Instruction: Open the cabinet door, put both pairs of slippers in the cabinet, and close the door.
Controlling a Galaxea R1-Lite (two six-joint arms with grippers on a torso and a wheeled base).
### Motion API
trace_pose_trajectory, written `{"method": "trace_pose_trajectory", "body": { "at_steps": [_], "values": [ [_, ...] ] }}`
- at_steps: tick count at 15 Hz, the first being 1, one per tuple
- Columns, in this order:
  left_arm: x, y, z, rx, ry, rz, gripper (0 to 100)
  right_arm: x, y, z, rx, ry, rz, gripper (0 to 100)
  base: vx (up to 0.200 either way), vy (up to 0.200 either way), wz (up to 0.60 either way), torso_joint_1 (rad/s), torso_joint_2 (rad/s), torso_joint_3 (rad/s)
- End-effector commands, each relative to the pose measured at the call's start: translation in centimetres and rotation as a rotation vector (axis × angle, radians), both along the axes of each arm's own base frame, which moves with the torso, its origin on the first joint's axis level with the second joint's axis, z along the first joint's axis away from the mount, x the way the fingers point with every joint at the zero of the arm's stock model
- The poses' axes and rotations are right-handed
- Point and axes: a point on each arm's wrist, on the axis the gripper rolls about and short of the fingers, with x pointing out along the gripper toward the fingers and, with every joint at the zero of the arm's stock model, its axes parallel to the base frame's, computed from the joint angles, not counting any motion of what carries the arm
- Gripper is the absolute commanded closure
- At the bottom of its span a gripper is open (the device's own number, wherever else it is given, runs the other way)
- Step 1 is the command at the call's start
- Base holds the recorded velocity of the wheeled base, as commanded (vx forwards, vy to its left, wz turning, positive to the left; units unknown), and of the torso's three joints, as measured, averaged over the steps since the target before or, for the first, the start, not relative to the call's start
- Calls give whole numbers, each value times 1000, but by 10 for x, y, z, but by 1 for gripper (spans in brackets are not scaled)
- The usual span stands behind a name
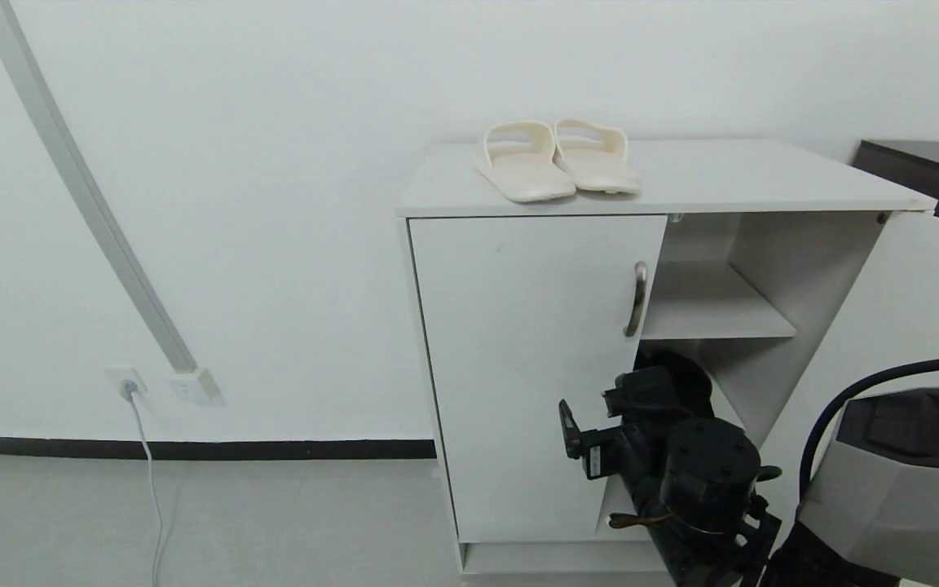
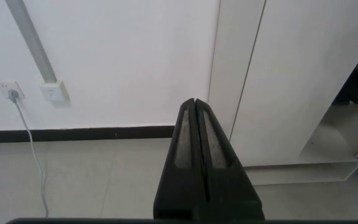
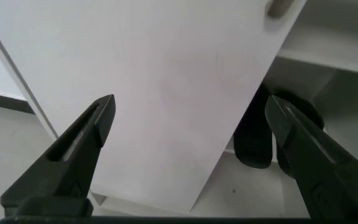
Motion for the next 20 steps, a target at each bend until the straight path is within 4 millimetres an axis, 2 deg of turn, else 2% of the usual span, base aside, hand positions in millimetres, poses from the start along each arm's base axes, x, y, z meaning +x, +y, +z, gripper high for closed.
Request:
{"method": "trace_pose_trajectory", "body": {
  "at_steps": [1,10,20],
  "values": [
    [0,0,0,0,1,0,100,0,0,-1,-2,1,0,0,0,0,0,110,-461,-330],
    [0,0,0,0,1,0,100,2,0,-5,-9,9,-3,0,0,0,0,161,-482,-324],
    [0,0,0,0,1,0,100,2,0,-10,-20,19,-5,0,0,0,0,221,-539,-323]
  ]
}}
